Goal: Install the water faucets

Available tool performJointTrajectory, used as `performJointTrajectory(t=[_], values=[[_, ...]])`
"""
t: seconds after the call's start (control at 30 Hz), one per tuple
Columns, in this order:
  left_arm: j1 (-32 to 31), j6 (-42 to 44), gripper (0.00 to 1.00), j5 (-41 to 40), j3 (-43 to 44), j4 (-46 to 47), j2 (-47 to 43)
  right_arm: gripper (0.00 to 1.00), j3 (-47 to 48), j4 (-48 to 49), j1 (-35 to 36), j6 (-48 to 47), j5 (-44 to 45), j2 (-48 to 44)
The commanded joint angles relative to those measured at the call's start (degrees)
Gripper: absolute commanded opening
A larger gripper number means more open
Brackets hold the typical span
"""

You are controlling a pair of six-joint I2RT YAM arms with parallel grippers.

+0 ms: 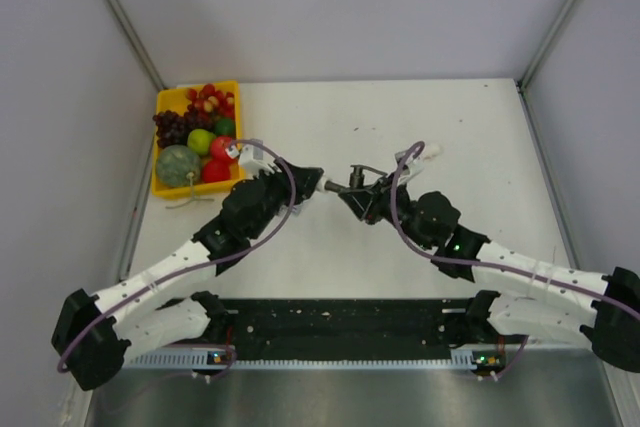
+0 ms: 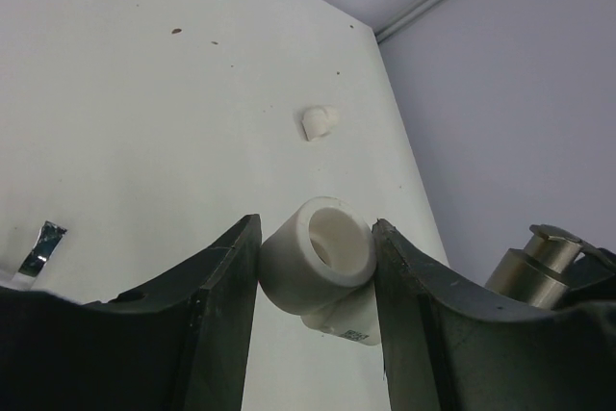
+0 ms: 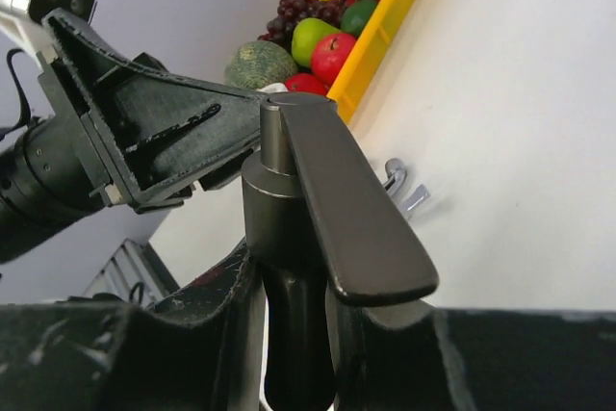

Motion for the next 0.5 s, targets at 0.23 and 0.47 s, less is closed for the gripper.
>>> performJointTrajectory(t=[0.23,0.47], values=[[-5.77,3.66,0.00,1.52,-7.62,34.83,-0.80,0.00,-5.59,7.10,0.10,21.38,6.82,0.40],[-8.50,11.73,0.00,0.65,-8.85,39.50,-0.35,0.00,-7.00,8.94,0.19,30.35,4.90,-0.30]])
